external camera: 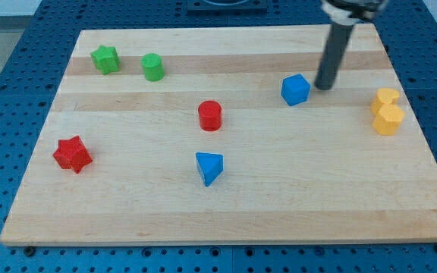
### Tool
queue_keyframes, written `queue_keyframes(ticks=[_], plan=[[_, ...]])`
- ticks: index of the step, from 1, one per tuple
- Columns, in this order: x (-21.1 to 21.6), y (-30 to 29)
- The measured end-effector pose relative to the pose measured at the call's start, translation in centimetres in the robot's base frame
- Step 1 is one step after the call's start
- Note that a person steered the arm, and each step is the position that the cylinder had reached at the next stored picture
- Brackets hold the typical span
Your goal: Place the blue cube diagonally at the bottom right side of the blue triangle
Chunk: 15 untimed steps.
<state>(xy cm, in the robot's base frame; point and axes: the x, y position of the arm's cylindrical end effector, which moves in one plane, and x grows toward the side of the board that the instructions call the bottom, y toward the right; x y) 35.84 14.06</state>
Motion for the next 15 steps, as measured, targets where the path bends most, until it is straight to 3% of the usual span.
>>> queue_keyframes(ticks=[1,2,4,5,7,8,10,11,12,13,15], plan=[[5.1,-6.4],[7.4,-7.8],[-1.6,-7.8],[-1.1,-12.4],[11.8,-14.0],[10.0,-14.0],[2.0,-10.6],[-1.8,-12.1],[-4.2,-8.5],[-1.4,-5.7],[6.9,-7.2]])
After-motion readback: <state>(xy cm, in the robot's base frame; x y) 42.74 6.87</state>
